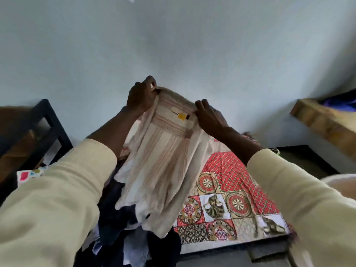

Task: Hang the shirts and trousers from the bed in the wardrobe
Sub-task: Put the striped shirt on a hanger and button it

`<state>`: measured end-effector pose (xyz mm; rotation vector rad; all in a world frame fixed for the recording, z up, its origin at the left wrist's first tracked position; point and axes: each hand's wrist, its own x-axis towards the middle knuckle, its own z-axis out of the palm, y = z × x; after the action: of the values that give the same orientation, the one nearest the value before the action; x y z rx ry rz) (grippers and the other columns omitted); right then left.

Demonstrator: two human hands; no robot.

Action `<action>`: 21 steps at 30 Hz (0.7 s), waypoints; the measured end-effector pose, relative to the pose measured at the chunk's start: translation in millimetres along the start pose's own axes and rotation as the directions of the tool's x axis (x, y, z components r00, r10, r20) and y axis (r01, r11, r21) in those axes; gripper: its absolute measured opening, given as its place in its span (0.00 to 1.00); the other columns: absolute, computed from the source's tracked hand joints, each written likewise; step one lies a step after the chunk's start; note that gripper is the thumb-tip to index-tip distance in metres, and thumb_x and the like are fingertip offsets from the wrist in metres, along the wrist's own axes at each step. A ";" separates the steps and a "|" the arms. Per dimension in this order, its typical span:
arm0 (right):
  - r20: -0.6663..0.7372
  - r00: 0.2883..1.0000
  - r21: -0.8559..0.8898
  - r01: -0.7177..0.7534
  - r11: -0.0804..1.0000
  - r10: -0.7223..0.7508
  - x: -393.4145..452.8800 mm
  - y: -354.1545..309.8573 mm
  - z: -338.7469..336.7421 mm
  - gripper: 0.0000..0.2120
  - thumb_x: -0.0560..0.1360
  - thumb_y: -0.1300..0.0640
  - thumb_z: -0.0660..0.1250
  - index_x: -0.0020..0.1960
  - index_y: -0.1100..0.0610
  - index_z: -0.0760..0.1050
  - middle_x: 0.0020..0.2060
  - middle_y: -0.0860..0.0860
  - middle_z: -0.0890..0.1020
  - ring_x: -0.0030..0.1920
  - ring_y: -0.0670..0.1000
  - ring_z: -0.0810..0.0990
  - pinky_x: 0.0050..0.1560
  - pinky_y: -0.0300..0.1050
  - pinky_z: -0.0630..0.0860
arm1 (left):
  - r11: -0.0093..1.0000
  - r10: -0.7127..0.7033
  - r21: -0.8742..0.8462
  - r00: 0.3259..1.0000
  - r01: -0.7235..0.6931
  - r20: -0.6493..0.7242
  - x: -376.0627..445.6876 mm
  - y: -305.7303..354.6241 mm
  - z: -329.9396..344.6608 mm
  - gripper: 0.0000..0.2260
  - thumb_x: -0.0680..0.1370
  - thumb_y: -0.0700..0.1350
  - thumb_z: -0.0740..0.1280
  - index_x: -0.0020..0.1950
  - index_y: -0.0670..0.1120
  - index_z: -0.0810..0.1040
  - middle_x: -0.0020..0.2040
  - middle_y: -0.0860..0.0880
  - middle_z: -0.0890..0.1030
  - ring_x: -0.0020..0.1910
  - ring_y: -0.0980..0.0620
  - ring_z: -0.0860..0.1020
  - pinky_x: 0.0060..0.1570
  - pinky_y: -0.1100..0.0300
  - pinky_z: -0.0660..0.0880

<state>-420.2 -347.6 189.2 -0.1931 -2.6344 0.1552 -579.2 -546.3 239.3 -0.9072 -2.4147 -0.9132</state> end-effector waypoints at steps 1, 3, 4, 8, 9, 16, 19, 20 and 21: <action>-0.080 0.993 -0.030 -0.087 0.996 0.084 -6.6 9.6 -14.8 0.11 0.81 0.59 0.57 0.61 0.64 0.69 0.56 0.62 0.72 0.50 0.66 0.77 0.42 0.56 0.71 | 1.000 0.025 0.005 1.000 -0.025 -0.001 0.3 14.8 -11.9 0.09 0.77 0.49 0.68 0.54 0.45 0.77 0.49 0.38 0.82 0.50 0.35 0.79 0.47 0.49 0.74; -0.200 0.943 -0.026 -0.277 0.960 0.267 -27.1 21.0 -39.2 0.11 0.80 0.62 0.56 0.60 0.65 0.71 0.56 0.62 0.72 0.54 0.65 0.75 0.49 0.57 0.70 | 0.997 0.074 0.020 0.997 -0.074 0.011 -5.3 44.1 -30.0 0.10 0.76 0.51 0.69 0.51 0.46 0.79 0.48 0.39 0.83 0.50 0.37 0.80 0.46 0.51 0.74; -0.248 0.905 0.000 -0.356 0.934 0.345 -35.4 23.6 -46.4 0.11 0.79 0.64 0.56 0.60 0.64 0.71 0.56 0.62 0.73 0.54 0.65 0.75 0.52 0.57 0.69 | 0.995 0.097 0.019 0.995 -0.097 0.007 -7.0 57.0 -35.0 0.10 0.76 0.52 0.69 0.49 0.46 0.80 0.47 0.40 0.84 0.50 0.37 0.80 0.46 0.52 0.74; -0.252 0.653 0.411 -0.596 0.690 0.714 -64.8 15.5 -65.6 0.10 0.79 0.61 0.52 0.56 0.57 0.70 0.53 0.60 0.79 0.47 0.60 0.76 0.44 0.52 0.68 | 0.990 0.107 -0.098 0.994 -0.105 0.014 -11.2 103.9 -30.4 0.09 0.78 0.49 0.66 0.46 0.45 0.83 0.47 0.43 0.84 0.50 0.39 0.80 0.43 0.56 0.71; -0.209 0.616 0.468 -0.618 0.631 0.759 -73.1 15.5 -70.1 0.10 0.80 0.60 0.51 0.56 0.57 0.70 0.52 0.60 0.80 0.45 0.59 0.75 0.43 0.50 0.66 | 0.988 0.075 -0.141 0.995 -0.066 0.060 -11.6 111.9 -24.7 0.10 0.78 0.47 0.65 0.47 0.44 0.83 0.47 0.42 0.84 0.51 0.39 0.80 0.43 0.57 0.70; 0.082 0.974 -0.197 -0.193 0.961 0.212 -136.6 74.0 -95.4 0.18 0.81 0.44 0.59 0.61 0.57 0.63 0.51 0.60 0.76 0.42 0.66 0.79 0.40 0.53 0.71 | 0.994 -0.073 -0.059 0.953 0.094 0.294 -31.9 96.0 4.6 0.14 0.77 0.49 0.69 0.56 0.42 0.75 0.56 0.38 0.79 0.55 0.38 0.77 0.50 0.52 0.74; 0.019 0.997 -0.276 -0.065 0.959 0.073 -158.4 97.4 -103.3 0.10 0.80 0.54 0.63 0.56 0.60 0.74 0.52 0.61 0.72 0.46 0.64 0.78 0.42 0.53 0.71 | 0.998 0.041 -0.053 0.930 -0.023 0.366 -44.4 95.5 13.6 0.10 0.76 0.48 0.71 0.51 0.43 0.77 0.51 0.39 0.81 0.51 0.39 0.78 0.44 0.55 0.70; -0.057 0.996 -0.297 -0.081 0.951 0.067 -163.5 101.7 -104.2 0.09 0.78 0.55 0.66 0.53 0.59 0.78 0.53 0.61 0.72 0.50 0.64 0.76 0.47 0.54 0.70 | 0.998 0.062 -0.047 0.927 -0.048 0.369 -47.0 98.0 17.4 0.09 0.76 0.48 0.71 0.50 0.44 0.78 0.51 0.39 0.81 0.51 0.39 0.78 0.44 0.55 0.70; -0.116 0.987 -0.315 -0.142 0.938 0.111 -167.2 102.9 -105.5 0.08 0.77 0.54 0.67 0.52 0.58 0.80 0.53 0.60 0.73 0.54 0.63 0.73 0.51 0.54 0.69 | 0.997 0.074 -0.043 0.928 -0.062 0.365 -49.5 103.3 21.3 0.08 0.76 0.48 0.70 0.50 0.44 0.79 0.51 0.38 0.82 0.52 0.38 0.78 0.45 0.54 0.71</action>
<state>-212.8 -266.1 188.7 -0.4700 -2.5356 -0.2408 -475.5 -493.3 241.4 -1.2628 -2.6607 -0.8164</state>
